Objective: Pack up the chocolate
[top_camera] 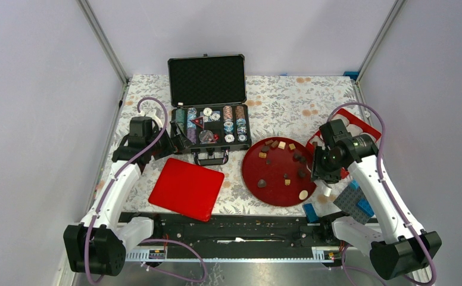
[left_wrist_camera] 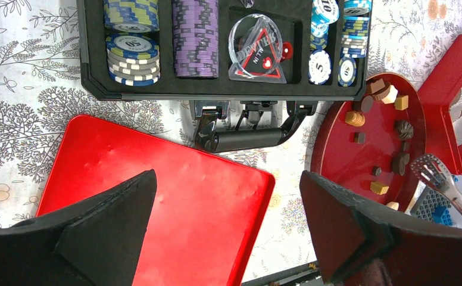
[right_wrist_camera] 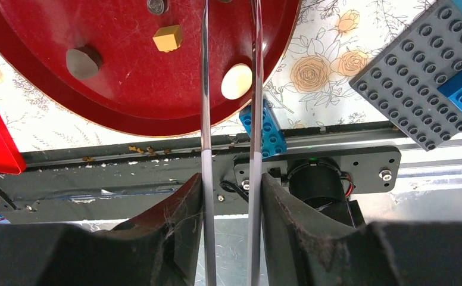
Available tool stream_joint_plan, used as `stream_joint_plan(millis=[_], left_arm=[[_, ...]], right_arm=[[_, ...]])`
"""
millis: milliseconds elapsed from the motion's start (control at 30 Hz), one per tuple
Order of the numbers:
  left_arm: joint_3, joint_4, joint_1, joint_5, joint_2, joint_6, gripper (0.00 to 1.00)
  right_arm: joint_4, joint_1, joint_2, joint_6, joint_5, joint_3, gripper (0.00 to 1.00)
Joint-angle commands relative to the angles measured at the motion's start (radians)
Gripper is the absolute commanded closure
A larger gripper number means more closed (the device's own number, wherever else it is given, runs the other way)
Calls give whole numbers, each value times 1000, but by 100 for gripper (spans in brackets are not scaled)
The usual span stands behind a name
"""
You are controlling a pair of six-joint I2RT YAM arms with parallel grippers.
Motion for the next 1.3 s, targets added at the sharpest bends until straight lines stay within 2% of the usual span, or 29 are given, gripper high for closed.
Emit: stream_joint_plan(millis=[0,500,1267], left_arm=[[25,26,-4,-3,-25,4,1],[24,26,-4,-7,-25,3,1],[30,32,-7,0,-8,3,1]], right_arm=[[30,21,3,23,-4,-23,55],[66,69,43,21,-49,-55,53],[113,126,113,18,8,-74,51]])
